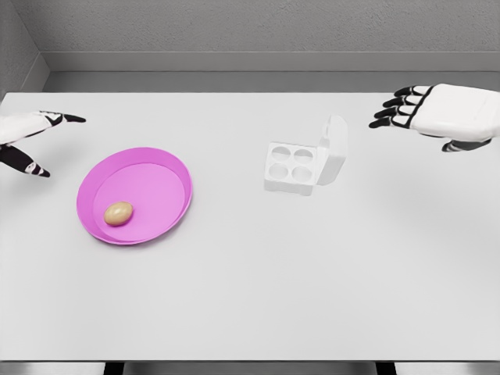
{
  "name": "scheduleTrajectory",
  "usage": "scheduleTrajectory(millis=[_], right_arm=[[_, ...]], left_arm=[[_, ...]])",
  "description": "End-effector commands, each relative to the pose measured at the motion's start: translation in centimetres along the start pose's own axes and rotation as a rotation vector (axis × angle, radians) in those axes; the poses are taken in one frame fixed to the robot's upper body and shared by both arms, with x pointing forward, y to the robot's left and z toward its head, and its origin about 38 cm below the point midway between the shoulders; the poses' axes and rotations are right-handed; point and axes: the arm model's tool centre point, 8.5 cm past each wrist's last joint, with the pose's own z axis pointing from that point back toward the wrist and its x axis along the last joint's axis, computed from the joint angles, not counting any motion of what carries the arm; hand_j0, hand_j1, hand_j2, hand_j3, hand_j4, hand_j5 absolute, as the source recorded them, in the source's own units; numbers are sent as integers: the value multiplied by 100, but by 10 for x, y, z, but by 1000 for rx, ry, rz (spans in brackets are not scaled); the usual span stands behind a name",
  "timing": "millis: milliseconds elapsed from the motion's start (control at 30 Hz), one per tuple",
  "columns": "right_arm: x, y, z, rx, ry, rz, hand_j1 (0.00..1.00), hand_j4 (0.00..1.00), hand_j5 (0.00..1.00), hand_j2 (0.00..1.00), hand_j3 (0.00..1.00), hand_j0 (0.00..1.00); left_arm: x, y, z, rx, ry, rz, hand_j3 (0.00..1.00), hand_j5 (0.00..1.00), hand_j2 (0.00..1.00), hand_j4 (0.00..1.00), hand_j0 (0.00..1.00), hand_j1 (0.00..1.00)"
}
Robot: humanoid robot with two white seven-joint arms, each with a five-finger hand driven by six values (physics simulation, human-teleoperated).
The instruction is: Pack egg into the box and close the box lid
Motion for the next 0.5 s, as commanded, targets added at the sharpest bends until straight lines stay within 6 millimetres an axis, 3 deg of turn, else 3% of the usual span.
scheduleTrajectory(millis=[0, 133, 233, 333, 467], right_arm=[[1, 0, -1, -3, -3, -3, 100, 100, 100, 100, 100, 100], [0, -1, 0, -5, -2, -5, 100, 100, 100, 100, 100, 100], [3, 7, -2, 18, -9, -13, 100, 100, 100, 100, 100, 100], [1, 9, -1, 24, -4, -16, 100, 100, 100, 100, 100, 100], [9, 40, -10, 98, -30, -57, 100, 100, 100, 100, 100, 100]], left_arm=[[0, 0, 0, -2, -1, 5, 100, 100, 100, 100, 100, 100], [6, 2, -2, -8, -18, -11, 100, 100, 100, 100, 100, 100], [41, 1, -15, -89, -111, -121, 100, 100, 100, 100, 100, 100], [64, -5, -25, -135, -174, -173, 100, 100, 100, 100, 100, 100], [74, -8, -27, -174, -201, -203, 100, 100, 100, 100, 100, 100]])
